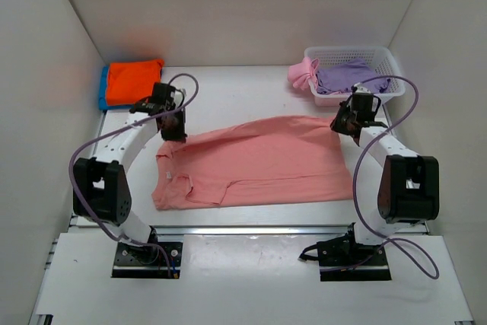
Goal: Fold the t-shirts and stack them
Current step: Fold the other side of the tshirt into a rectangle
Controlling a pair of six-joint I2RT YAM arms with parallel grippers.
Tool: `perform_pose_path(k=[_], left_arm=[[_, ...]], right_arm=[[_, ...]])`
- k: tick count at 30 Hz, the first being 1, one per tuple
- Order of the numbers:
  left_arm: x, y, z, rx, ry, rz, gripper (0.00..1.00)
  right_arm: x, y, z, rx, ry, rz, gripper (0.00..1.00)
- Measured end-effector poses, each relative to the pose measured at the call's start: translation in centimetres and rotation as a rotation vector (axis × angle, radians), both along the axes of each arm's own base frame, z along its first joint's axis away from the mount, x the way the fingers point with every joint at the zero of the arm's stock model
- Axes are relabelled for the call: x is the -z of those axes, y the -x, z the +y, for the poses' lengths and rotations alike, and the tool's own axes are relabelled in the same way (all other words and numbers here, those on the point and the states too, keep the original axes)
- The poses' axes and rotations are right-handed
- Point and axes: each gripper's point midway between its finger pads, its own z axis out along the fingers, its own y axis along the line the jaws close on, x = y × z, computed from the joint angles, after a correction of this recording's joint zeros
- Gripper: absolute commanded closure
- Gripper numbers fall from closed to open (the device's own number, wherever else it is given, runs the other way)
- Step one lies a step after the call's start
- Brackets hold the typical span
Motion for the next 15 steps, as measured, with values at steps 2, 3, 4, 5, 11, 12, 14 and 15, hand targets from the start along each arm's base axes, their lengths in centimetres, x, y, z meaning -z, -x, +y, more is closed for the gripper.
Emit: perform_pose_path(k=[2,3,4,5,11,12,14,15], left_arm=[[1.4,2.3,0.3,-0.002,-0.003,0.048,1.00],[1.7,3.3,0.5,-0.006,-0.004,0.062,1.00],[1.8,4.1,0.7,-0.013,-0.003,0.071,1.00],[1.7,4.9,1.0,-0.020,-0.001,0.071,1.00],[-1.3,7.2,1.5,-0.040,0.029,-0.030,1.00],[-1.5,7.7,1.5,-0.039,0.033,-0.037,1.00],[-1.3,8.6,1.3,-0.034,0.039,-0.037,1.00],[-1.0,9.2,1.2,-0.031,0.040,-0.031,1.00]], right_arm=[[0.5,1.3,-0.2,0.006,0.001,0.019,1.00],[0.8,2.1,-0.3,0.010,0.002,0.030,1.00],[1.0,2.8,-0.4,0.012,0.004,0.039,1.00],[1.2,3.5,-0.5,0.016,0.004,0.046,1.00],[1.0,5.9,-1.2,0.035,0.009,0.048,1.00],[1.0,6.1,-1.3,0.034,0.014,0.046,1.00],[1.0,6.4,-1.4,0.030,0.019,0.044,1.00],[1.1,6.6,-1.4,0.030,0.021,0.046,1.00]])
